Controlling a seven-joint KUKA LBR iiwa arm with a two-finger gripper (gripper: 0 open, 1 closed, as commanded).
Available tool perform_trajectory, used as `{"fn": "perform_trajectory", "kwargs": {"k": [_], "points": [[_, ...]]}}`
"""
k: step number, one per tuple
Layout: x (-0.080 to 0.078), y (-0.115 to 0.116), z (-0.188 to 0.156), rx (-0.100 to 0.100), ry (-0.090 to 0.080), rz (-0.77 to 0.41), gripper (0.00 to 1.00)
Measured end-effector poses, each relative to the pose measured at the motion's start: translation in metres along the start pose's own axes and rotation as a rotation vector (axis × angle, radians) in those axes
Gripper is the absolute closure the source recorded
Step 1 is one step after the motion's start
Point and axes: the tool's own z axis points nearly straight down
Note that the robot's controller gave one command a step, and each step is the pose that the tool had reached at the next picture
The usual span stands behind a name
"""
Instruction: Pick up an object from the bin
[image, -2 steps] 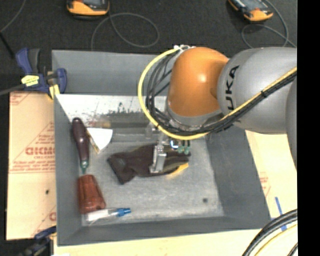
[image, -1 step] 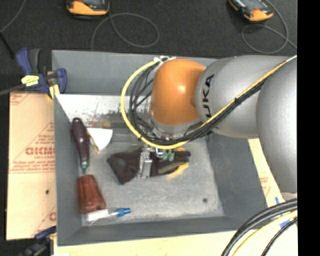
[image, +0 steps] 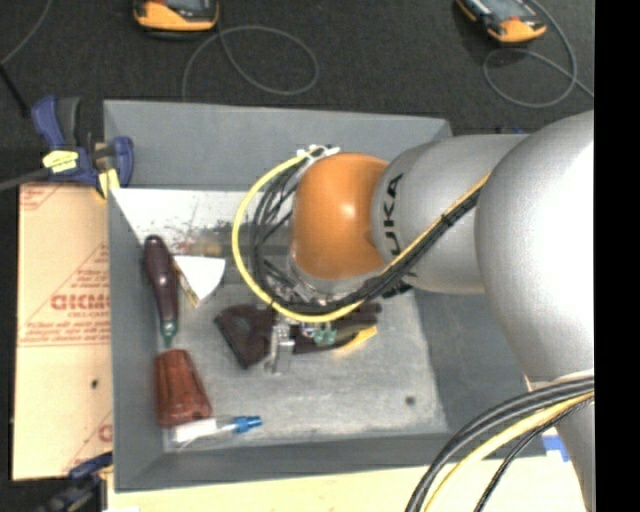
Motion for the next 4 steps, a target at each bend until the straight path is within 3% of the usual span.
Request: {"fn": "perform_trajectory", "kwargs": {"k": [1, 4], "points": [[0.0069, 0.003, 0.0501, 0.0, 0.002, 0.146, 1.0], [0.0069, 0.0031, 0.0501, 0.0, 0.002, 0.149, 1.0]]}}
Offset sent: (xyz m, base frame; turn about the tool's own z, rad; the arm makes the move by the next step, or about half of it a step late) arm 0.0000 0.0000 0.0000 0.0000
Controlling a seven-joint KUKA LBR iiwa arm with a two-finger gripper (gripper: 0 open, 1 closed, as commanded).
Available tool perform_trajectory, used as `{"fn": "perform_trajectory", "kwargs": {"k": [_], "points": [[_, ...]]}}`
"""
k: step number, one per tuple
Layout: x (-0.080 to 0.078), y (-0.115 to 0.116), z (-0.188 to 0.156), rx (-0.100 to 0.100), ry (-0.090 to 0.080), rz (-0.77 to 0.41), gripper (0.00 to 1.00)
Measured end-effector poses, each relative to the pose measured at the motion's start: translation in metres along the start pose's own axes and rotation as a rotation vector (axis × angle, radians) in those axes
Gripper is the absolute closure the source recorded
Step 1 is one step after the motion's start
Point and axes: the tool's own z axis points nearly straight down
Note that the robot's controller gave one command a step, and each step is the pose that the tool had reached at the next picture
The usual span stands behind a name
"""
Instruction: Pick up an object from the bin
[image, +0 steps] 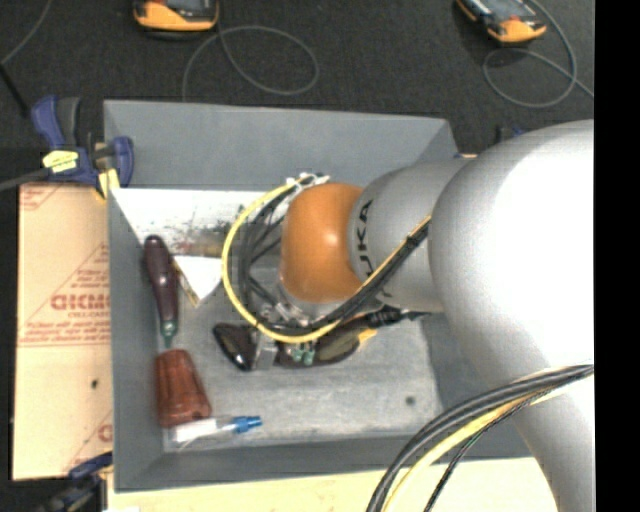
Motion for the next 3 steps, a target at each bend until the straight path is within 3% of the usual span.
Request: {"fn": "perform_trajectory", "kwargs": {"k": [3], "points": [[0.0, 0.0001, 0.0, 0.0, 0.0, 0.003, 1.0]]}}
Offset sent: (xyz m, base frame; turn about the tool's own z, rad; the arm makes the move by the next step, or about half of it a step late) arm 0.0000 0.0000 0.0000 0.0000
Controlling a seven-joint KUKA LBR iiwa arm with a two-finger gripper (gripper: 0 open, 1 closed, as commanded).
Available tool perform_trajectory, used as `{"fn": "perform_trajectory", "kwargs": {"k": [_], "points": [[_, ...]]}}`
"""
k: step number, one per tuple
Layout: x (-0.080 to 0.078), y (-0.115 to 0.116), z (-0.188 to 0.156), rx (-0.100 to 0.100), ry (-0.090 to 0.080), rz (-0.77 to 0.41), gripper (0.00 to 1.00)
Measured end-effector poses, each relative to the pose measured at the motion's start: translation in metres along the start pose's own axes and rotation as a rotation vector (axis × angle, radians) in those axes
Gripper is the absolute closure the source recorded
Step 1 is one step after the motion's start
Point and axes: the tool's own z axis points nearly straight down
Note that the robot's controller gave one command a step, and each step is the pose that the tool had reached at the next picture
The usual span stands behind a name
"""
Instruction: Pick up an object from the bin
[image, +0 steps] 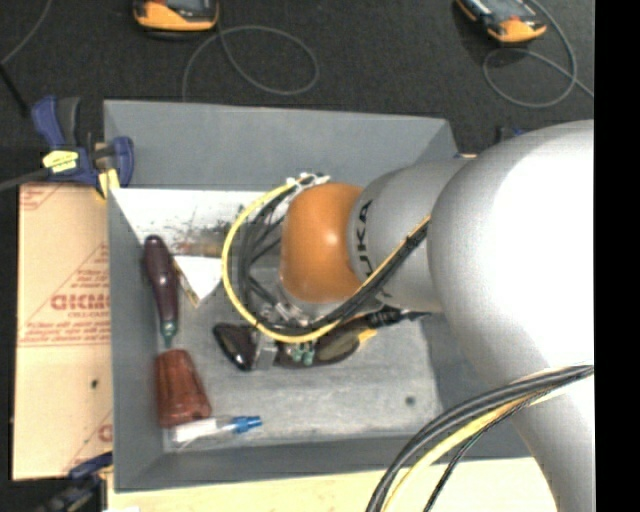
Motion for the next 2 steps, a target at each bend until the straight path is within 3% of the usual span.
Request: {"fn": "perform_trajectory", "kwargs": {"k": [2], "points": [[0.0, 0.0001, 0.0, 0.0, 0.0, 0.001, 1.0]]}}
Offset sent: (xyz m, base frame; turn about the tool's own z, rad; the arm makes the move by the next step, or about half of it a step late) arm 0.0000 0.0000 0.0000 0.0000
